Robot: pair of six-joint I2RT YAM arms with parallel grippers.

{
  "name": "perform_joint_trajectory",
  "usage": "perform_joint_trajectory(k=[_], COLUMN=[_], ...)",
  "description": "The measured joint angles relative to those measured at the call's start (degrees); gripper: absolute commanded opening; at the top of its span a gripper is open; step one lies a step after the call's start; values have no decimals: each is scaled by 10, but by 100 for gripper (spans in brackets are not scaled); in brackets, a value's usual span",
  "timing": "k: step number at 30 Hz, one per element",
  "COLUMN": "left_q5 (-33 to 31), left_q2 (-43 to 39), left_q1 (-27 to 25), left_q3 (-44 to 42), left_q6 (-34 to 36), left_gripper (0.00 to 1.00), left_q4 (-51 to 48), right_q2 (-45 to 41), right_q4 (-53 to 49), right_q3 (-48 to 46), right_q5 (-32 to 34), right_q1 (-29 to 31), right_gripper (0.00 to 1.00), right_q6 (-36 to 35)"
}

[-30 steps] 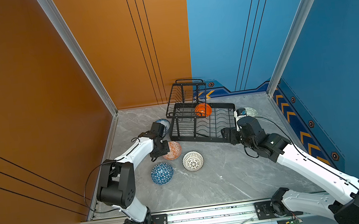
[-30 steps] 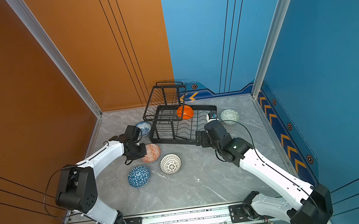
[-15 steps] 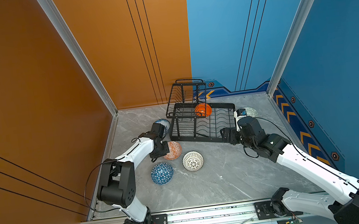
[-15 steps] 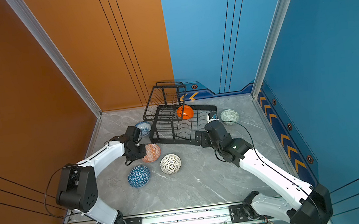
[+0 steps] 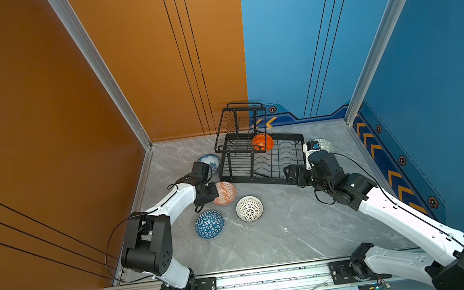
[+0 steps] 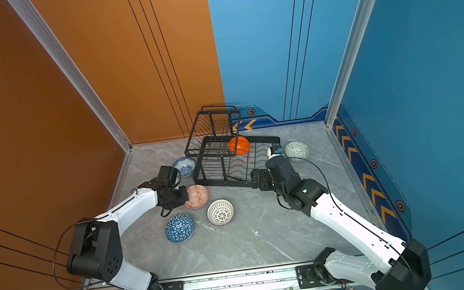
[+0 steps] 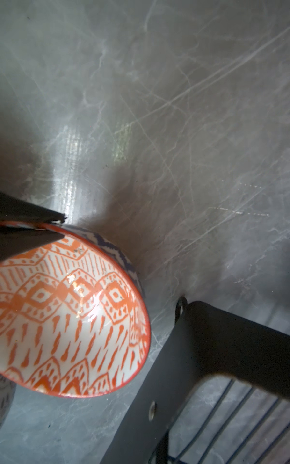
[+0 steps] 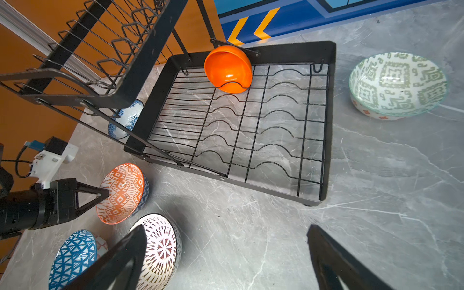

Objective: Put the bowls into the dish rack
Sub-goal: 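Lift the patterned bowl with the left gripper while the right gripper approaches it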

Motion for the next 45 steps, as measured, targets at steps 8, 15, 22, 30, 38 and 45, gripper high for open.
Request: perform_joint_trajectory(k=[8, 15, 22, 30, 38, 45], left_q5=[-37, -87, -138, -214, -290, -348], left_q2=[-185, -309, -334, -287, -225, -172], left_q1=[50, 69, 65, -29, -137, -178], left_q3=[-86, -91, -54, 38, 51, 51], left_q6=[-30, -41, -16, 61, 179, 272], left_gripper=[0, 0, 0, 0, 0, 0], left_q4=[27, 81, 159, 327, 477, 589], right_q2=[31, 98, 162, 217, 261, 285], right_q4=[4, 35, 70, 94, 139, 190], right_q3=[64, 174, 277, 384, 442, 444], right_q5=[-16, -35, -60, -87, -125, -151], right_q1=[26, 54, 75, 73, 66, 67], right_gripper=[100, 100, 100, 100, 97, 90], right_q6=[34, 89, 151, 215, 292, 358])
